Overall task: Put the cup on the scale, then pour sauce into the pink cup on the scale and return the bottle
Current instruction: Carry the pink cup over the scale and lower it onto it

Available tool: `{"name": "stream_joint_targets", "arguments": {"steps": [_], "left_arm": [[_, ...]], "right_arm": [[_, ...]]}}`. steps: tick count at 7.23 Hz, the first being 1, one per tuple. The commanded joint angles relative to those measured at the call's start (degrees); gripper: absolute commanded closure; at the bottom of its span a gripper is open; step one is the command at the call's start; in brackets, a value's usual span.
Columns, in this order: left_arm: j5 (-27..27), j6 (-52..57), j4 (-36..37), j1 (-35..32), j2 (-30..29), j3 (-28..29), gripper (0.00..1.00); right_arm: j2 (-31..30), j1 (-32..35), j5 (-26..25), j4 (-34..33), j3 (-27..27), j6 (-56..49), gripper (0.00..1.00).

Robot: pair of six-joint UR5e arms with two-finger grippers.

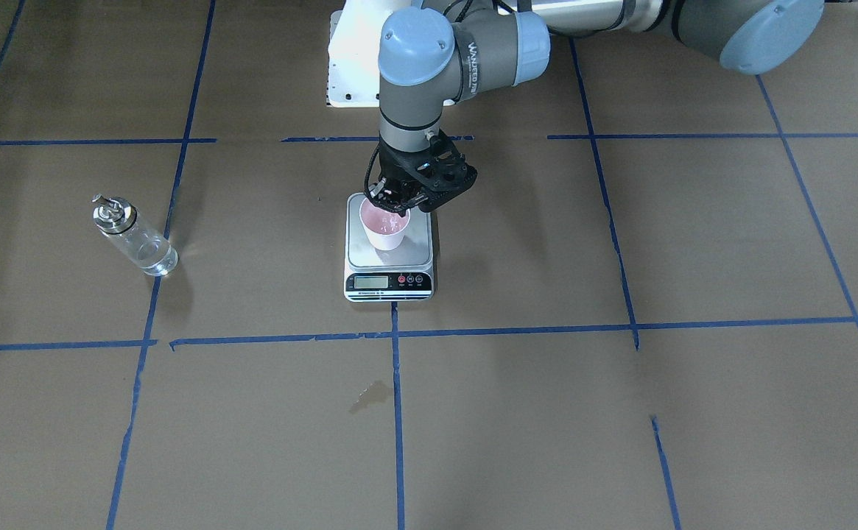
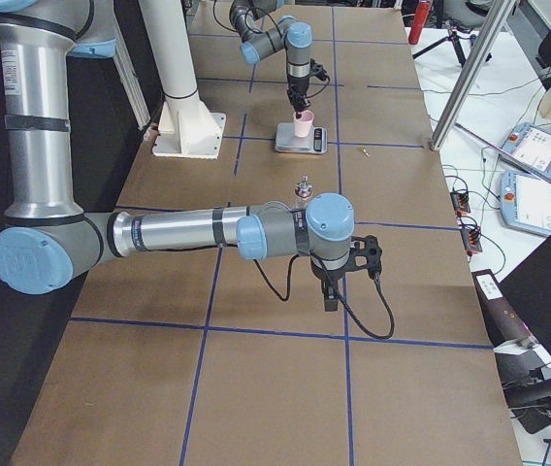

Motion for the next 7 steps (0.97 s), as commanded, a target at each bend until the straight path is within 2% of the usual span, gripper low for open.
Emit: {"name": "stream_joint_targets", "arguments": {"steps": [1,2,3,5,6,7], "left_arm": [[-0.2,1.8,-1.8,0.3,2.1,-0.8,0.83],[-0.2,2.0,-2.7,0.3,3.0,-1.5,0.25],[-0.2,1.9,-2.8,0.3,3.0,-2.9,0.00],[-0.2,5.3,-1.5,0.2,3.6,-8.2,0.00],[-0.2,7.3,2.0,0.0,3.5,-10.9,0.00],[-0.3,11.1,6.1,-0.8,3.6,-15.1,0.00]], "right_arm": [[0.0,0.1,0.0,0.0,0.1,-0.1,0.00],[-0.1,0.1,0.0,0.0,0.4,-0.1,0.00],[0.0,0.1,0.0,0.0,0.4,-0.1,0.00],[0.1,0.1,0.2,-0.1,0.5,-0.1,0.00],[0.2,0.0,0.2,-0.7,1.4,-0.1,0.00],[0.5,0.0,0.7,-3.9,4.8,1.5,0.00]]}}
